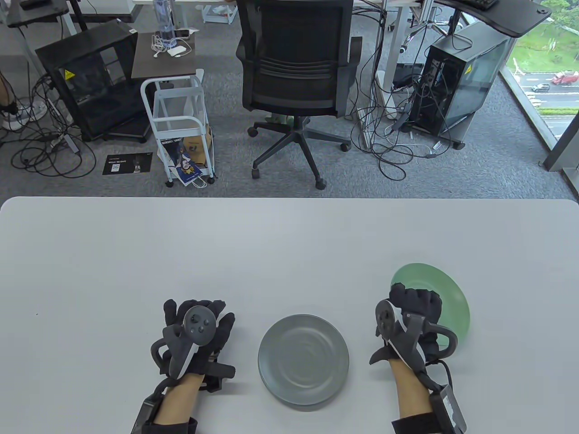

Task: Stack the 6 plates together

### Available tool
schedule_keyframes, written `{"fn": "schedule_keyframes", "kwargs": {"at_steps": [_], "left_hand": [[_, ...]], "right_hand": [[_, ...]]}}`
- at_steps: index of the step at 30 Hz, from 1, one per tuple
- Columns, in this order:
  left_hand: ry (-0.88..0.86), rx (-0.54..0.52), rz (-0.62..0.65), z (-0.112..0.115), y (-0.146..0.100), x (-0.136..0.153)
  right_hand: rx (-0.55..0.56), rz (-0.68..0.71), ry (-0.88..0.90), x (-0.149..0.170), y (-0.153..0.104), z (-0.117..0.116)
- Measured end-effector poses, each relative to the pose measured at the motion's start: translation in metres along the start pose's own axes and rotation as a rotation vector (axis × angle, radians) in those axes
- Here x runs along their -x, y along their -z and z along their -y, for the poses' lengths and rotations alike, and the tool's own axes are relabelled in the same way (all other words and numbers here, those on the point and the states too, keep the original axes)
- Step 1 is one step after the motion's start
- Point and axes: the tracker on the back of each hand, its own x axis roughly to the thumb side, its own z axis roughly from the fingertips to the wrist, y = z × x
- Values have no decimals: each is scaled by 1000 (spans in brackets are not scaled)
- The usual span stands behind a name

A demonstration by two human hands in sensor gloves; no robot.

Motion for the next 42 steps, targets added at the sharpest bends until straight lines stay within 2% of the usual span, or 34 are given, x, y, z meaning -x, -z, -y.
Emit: {"fn": "schedule_keyframes", "kwargs": {"at_steps": [10, 18, 26, 32, 42], "left_hand": [[-59, 11, 9, -6, -1, -6], [-216, 2, 0, -18, -2, -8], [-515, 151, 6, -27, -1, -11], [-720, 247, -23, -26, 0, -8], [-856, 420, -85, -11, 7, 1]], "right_hand": [[61, 181, 159, -52, 6, 39], [120, 412, 226, -110, -23, 68], [162, 590, 266, -143, -51, 90], [165, 716, 277, -164, -73, 97], [164, 849, 249, -183, -97, 98]]}}
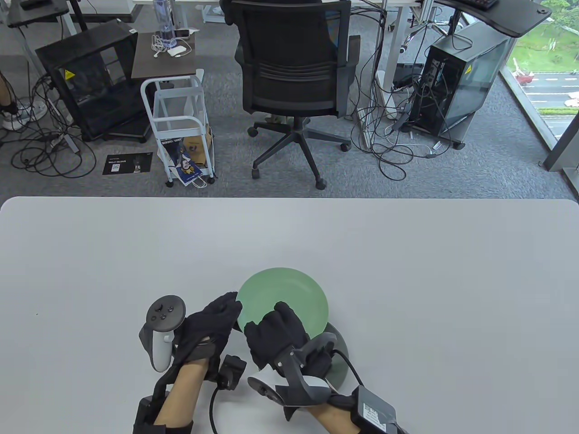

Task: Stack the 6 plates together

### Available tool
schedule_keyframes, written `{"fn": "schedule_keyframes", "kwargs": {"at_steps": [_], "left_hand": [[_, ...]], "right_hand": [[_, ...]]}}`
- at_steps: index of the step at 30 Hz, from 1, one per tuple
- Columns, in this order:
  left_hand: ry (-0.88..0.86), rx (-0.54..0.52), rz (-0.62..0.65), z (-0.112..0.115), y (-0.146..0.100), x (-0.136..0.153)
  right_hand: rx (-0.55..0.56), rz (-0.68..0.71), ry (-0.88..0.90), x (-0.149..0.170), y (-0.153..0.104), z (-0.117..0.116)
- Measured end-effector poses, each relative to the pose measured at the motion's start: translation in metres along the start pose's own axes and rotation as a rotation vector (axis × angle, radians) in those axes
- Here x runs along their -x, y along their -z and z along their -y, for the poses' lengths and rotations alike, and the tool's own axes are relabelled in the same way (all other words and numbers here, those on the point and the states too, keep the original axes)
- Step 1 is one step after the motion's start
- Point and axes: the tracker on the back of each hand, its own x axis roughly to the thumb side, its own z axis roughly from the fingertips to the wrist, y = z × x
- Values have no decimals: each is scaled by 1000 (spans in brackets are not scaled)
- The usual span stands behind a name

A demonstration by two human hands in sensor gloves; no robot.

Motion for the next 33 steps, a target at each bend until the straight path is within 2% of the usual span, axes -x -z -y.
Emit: {"fn": "schedule_keyframes", "kwargs": {"at_steps": [6, 10, 12, 16, 17, 21, 25, 29, 33], "left_hand": [[47, -25, -12, 1, 0, -1], [84, -64, -26, -3, 2, 1], [74, -61, -30, -4, 4, 4], [51, -73, -34, -6, 5, 8], [54, -76, -33, -6, 5, 8], [72, -65, -24, -6, 5, 8], [127, -24, 1, 0, 5, 4], [180, 6, 31, 8, 4, 0], [222, 36, 47, 15, 4, -2]], "right_hand": [[-59, 25, -15, -1, 0, -1], [-206, 49, -13, 0, 5, -2], [-232, 59, 9, 2, 6, -1], [-360, 45, 27, 12, 10, 6], [-359, 38, 55, 16, 11, 10], [-324, -82, 160, 42, 11, 20], [-249, -256, 249, 82, 5, 21], [-274, -384, 269, 118, -3, 13], [-366, -485, 327, 149, -17, -10]]}}
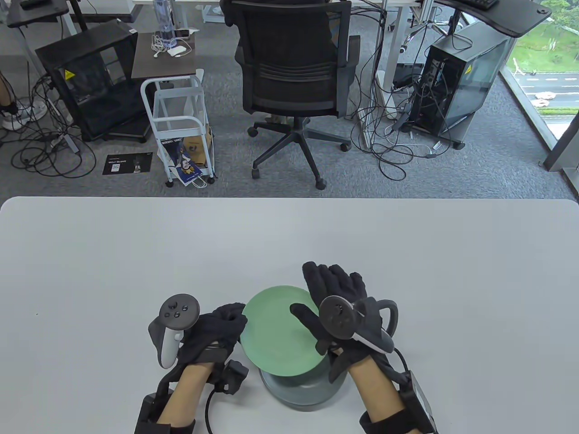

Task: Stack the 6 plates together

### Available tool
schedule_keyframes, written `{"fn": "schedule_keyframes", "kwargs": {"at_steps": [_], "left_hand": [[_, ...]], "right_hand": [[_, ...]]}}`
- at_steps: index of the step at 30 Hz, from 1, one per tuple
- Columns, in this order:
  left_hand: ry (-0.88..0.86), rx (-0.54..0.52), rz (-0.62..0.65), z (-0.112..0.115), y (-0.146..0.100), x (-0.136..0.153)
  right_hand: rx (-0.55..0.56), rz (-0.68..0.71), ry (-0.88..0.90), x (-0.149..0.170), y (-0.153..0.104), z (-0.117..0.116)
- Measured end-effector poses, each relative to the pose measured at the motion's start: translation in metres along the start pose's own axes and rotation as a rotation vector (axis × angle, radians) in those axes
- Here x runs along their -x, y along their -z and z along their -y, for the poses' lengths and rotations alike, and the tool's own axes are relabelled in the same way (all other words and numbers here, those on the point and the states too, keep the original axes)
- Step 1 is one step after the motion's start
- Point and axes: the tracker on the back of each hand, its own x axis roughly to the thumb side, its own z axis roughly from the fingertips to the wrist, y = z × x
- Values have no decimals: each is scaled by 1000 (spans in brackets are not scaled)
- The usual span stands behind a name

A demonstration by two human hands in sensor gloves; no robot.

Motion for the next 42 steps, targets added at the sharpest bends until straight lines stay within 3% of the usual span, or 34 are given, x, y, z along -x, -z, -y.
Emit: {"fn": "schedule_keyframes", "kwargs": {"at_steps": [5, 13, 16, 23, 27, 30, 35, 38, 42], "left_hand": [[56, 17, -2, 9, 1, -1], [184, 48, -23, 18, 0, -3], [348, -65, -38, 16, -5, -9], [493, -188, -51, 16, -14, -23], [665, -352, -6, 11, -27, -41], [827, -550, 36, 10, -43, -57], [1121, -887, 160, 22, -56, -69], [1072, -852, 193, 25, -50, -64], [1101, -692, 186, 27, -35, -51]], "right_hand": [[-50, -64, 14, 28, 6, -16], [-84, -30, 12, 18, 7, -24], [-73, -44, -3, 17, 7, -22], [-60, -129, -94, 23, 6, -16], [-76, -190, -150, 23, 6, -12], [-28, -233, -190, 25, 4, -9], [350, -200, -255, 27, -7, -19], [401, -181, -325, 29, -10, -32], [266, -216, -351, 37, -11, -49]]}}
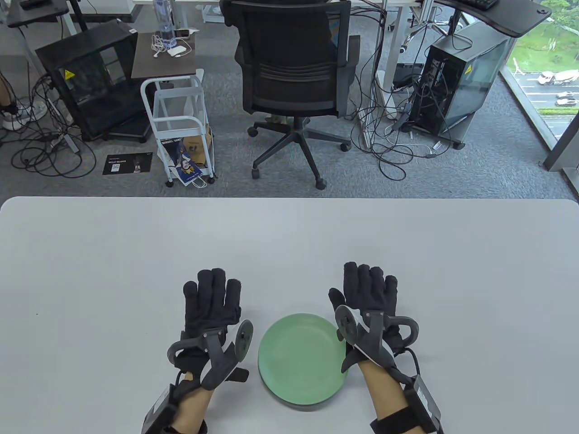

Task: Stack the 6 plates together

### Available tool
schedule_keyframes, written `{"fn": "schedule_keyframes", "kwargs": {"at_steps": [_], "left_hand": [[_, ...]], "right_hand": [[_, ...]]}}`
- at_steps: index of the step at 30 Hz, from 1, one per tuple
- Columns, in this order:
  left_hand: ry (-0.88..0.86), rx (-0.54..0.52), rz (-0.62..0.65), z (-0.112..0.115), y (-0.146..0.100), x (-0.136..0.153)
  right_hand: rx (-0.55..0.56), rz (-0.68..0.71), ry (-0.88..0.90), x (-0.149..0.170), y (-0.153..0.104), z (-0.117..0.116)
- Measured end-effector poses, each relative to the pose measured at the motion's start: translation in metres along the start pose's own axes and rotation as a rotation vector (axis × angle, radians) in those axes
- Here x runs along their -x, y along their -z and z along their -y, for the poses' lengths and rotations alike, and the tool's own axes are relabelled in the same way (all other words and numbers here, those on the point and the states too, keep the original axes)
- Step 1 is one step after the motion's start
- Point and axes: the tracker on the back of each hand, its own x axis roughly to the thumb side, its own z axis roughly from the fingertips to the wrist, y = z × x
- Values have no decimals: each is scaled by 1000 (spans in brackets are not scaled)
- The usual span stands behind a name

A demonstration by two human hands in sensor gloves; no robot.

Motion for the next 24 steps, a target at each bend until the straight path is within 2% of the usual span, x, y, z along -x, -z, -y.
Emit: {"fn": "schedule_keyframes", "kwargs": {"at_steps": [2, 7, 18, 24], "left_hand": [[-3, 107, 17, 10, 3, 2], [-22, 240, 4, 22, 7, 9], [-32, 272, -2, 23, 7, 9], [-27, 264, -3, 23, 6, 9]], "right_hand": [[-153, -15, 3, 3, -2, -11], [-248, -34, 20, 14, -8, -21], [-256, -50, 49, 20, -8, -21], [-298, -55, 29, 23, -7, -27]]}}
